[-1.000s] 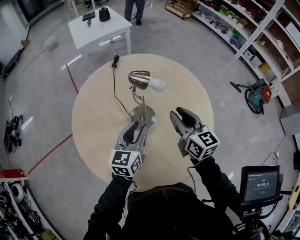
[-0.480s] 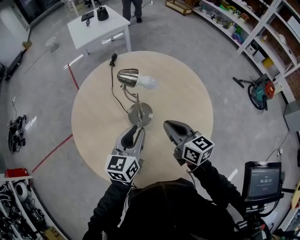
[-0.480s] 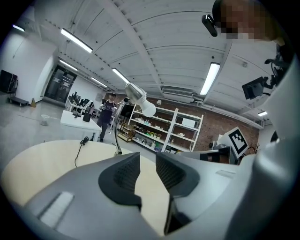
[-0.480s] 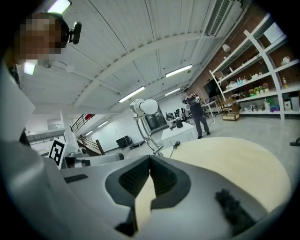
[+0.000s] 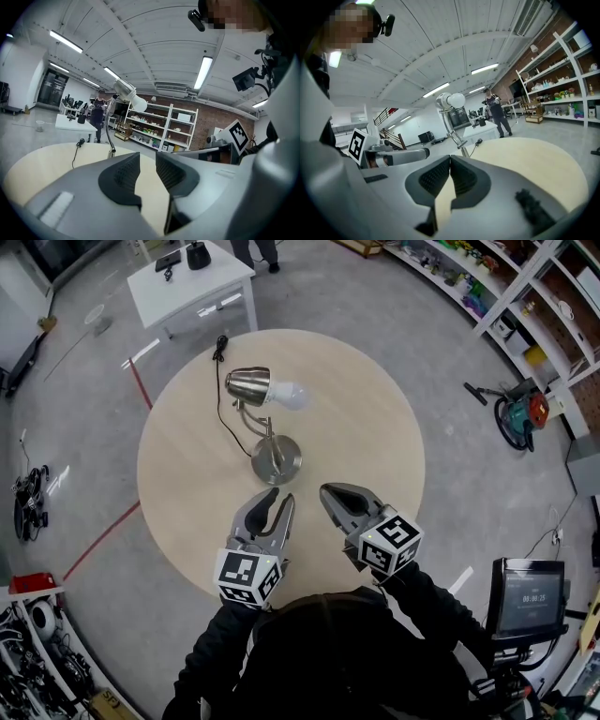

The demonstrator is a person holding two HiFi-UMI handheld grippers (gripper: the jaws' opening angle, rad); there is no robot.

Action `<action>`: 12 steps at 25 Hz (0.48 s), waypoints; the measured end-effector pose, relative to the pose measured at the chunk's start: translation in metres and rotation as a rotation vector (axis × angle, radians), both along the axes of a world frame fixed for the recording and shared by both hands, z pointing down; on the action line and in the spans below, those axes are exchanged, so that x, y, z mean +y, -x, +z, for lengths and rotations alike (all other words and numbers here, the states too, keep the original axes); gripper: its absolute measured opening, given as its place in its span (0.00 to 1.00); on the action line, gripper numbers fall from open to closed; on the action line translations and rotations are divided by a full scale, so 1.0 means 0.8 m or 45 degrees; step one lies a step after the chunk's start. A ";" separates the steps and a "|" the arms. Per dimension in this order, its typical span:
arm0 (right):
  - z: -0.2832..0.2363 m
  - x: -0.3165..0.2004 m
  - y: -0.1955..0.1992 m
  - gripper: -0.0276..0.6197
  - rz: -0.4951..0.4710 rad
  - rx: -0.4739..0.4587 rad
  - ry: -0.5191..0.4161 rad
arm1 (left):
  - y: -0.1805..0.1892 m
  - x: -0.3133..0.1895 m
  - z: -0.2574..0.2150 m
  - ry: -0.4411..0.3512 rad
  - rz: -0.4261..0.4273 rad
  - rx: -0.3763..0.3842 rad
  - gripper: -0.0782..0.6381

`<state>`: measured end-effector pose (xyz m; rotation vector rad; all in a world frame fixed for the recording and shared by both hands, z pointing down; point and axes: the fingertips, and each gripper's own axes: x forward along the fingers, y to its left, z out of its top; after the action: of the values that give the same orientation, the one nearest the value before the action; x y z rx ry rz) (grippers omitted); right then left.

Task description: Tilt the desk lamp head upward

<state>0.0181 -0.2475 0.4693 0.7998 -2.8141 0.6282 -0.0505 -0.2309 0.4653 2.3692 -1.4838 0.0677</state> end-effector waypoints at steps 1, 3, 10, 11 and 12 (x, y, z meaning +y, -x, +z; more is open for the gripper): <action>-0.002 0.000 0.000 0.05 0.002 -0.005 -0.005 | 0.000 0.000 0.000 0.001 0.000 0.000 0.26; -0.005 -0.001 0.000 0.05 0.004 -0.012 -0.013 | 0.001 0.000 0.001 0.003 -0.001 0.001 0.26; -0.007 0.001 0.001 0.05 -0.001 -0.001 -0.028 | 0.000 -0.001 0.002 0.005 -0.001 0.008 0.26; -0.007 0.001 0.000 0.05 0.000 0.001 -0.029 | 0.000 -0.001 0.003 0.007 0.000 0.010 0.26; -0.007 0.000 0.000 0.05 0.001 0.002 -0.029 | 0.000 -0.001 0.003 0.008 0.000 0.012 0.26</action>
<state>0.0184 -0.2471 0.4638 0.8045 -2.8243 0.5963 -0.0502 -0.2316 0.4679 2.3619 -1.4771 0.0609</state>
